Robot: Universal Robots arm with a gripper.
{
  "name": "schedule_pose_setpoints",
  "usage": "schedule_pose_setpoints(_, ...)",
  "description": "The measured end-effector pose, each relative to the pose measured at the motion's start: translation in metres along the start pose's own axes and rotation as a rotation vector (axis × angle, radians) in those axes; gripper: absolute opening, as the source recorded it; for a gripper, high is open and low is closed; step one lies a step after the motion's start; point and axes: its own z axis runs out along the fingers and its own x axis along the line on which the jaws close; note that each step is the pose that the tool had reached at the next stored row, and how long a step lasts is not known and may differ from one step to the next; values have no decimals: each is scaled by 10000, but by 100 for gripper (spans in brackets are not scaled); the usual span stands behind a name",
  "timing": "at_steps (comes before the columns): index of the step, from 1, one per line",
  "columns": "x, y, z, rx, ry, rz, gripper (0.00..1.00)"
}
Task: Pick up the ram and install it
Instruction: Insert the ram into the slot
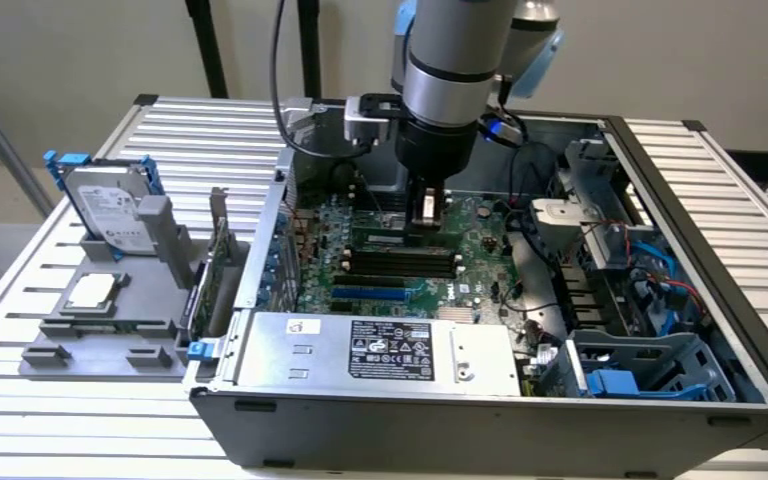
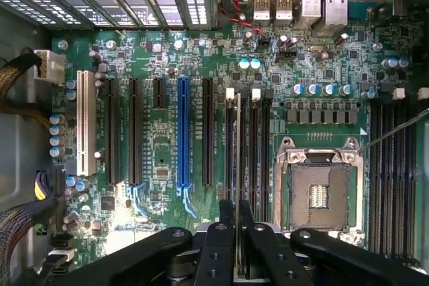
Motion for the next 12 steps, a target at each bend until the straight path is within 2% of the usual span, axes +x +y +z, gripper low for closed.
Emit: schedule_pose_setpoints(12,45,-11,168,0,0,-29,14)
